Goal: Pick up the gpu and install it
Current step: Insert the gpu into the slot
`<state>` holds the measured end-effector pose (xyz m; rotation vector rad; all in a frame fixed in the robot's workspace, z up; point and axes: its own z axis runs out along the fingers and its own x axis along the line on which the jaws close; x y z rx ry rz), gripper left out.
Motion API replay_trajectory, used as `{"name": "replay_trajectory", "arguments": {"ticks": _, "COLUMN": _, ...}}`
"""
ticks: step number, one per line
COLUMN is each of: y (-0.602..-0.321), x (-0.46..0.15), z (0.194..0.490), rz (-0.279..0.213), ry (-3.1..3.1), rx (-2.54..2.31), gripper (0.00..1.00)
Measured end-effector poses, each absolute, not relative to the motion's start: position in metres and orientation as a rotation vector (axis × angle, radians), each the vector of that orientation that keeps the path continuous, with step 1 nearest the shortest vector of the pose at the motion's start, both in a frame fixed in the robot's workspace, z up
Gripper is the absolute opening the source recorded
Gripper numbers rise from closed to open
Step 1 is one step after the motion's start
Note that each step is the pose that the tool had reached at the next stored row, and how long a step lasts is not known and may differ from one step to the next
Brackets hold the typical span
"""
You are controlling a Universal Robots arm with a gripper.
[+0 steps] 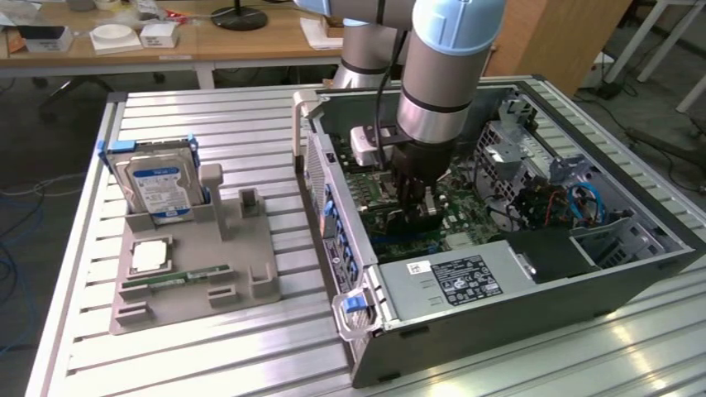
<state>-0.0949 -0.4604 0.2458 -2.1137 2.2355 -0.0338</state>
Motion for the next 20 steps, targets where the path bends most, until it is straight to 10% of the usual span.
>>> {"name": "replay_trajectory", "arguments": {"ticks": 20, "y": -0.461, "x": -0.095, "z": 0.2458, "rz": -0.034, "ry": 2.236, "rx": -2.114, "gripper": 0.26}}
